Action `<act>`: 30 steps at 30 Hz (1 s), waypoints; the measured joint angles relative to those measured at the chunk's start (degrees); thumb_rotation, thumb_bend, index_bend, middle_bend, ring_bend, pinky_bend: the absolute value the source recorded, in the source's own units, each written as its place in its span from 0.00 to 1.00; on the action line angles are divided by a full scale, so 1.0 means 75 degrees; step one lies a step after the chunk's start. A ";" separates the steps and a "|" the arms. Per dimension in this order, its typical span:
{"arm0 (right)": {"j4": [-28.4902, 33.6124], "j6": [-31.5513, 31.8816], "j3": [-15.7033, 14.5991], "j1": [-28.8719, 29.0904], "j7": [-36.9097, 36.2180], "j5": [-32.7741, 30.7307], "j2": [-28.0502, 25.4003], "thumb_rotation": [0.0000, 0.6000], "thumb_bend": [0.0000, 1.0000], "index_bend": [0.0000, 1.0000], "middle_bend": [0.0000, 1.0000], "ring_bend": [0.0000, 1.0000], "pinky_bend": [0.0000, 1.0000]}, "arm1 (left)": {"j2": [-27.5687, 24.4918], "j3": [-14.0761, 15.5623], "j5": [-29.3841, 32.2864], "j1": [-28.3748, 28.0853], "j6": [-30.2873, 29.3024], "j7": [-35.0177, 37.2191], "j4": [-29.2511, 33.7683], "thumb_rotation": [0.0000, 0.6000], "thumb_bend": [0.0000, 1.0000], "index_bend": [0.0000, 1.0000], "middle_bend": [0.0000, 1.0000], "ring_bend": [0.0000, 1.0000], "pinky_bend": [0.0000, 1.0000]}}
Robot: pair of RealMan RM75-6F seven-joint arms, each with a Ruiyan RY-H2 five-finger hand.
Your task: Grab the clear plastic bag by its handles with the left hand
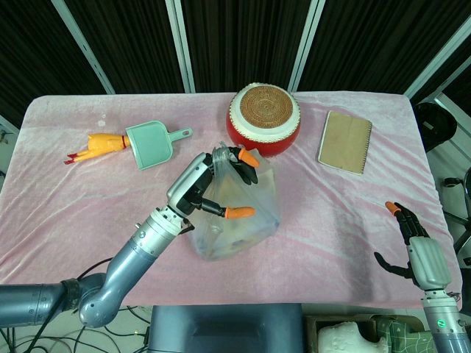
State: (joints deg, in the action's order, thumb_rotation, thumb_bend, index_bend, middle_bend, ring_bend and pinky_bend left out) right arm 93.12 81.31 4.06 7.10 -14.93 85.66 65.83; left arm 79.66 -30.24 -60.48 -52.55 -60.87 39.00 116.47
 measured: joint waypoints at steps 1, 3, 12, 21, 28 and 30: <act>0.0000 -0.0008 0.0000 0.0001 -0.0005 -0.0005 -0.0003 1.00 0.22 0.00 0.00 0.00 0.17 | 0.0119 -0.0080 0.0035 0.0011 -0.0115 0.0077 0.0060 1.00 0.04 0.46 0.62 0.51 0.52; -0.0002 -0.0017 0.0000 0.0005 -0.0009 -0.0008 -0.0007 1.00 0.22 0.00 0.00 0.00 0.17 | 0.0202 -0.0181 0.0119 0.0028 -0.0237 0.0054 0.0169 1.00 0.04 0.51 0.69 0.57 0.57; 0.0012 -0.0039 -0.0005 0.0008 0.0003 -0.0023 -0.0014 1.00 0.22 0.00 0.00 0.00 0.17 | 0.0355 -0.0843 0.1212 -0.0196 -0.0792 -0.1008 0.0409 1.00 0.11 0.77 0.99 0.87 0.80; 0.0027 -0.0078 -0.0010 0.0014 -0.0004 -0.0044 -0.0031 1.00 0.22 0.00 0.00 0.00 0.17 | 0.0369 -0.1532 0.2088 -0.0714 -0.1131 -0.2225 0.0682 1.00 0.12 0.79 1.00 0.89 0.81; 0.0048 -0.0066 -0.0021 0.0008 -0.0008 -0.0024 -0.0040 1.00 0.22 0.00 0.00 0.00 0.17 | 0.0277 -0.1781 0.2354 -0.0882 -0.1326 -0.2711 0.1027 1.00 0.12 0.80 1.00 0.89 0.82; 0.0049 -0.0064 -0.0026 0.0007 -0.0004 -0.0014 -0.0042 1.00 0.22 0.00 0.00 0.00 0.17 | 0.0260 -0.1811 0.2380 -0.0891 -0.1363 -0.2776 0.1091 1.00 0.12 0.80 1.00 0.89 0.82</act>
